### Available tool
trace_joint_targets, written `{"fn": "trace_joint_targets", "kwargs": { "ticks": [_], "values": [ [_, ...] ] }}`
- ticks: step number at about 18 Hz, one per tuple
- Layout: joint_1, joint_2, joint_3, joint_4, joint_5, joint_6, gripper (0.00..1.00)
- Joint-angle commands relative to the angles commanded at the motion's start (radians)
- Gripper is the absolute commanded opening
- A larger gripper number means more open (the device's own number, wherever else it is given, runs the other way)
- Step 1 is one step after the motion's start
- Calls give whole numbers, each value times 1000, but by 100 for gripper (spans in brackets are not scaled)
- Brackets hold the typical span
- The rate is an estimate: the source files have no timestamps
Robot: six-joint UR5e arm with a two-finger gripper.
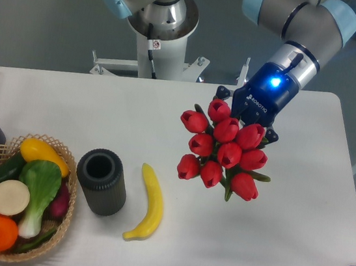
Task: Insert the flowers into the vase
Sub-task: 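Carry the red tulip bunch with the gripper over the grey vase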
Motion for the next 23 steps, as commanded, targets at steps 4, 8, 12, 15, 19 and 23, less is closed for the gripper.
{"fn": "trace_joint_targets", "kwargs": {
  "ticks": [4,8,12,15,19,23],
  "values": [
    [-5,5,-18,35,0,-3,34],
    [-5,5,-25,37,-2,-2,34],
    [-6,2,-25,38,-32,8,34],
    [-8,2,-25,38,-55,8,34],
    [-43,-2,-34,78,-103,11,34],
    [-66,-18,-52,95,-244,14,34]
  ]
}}
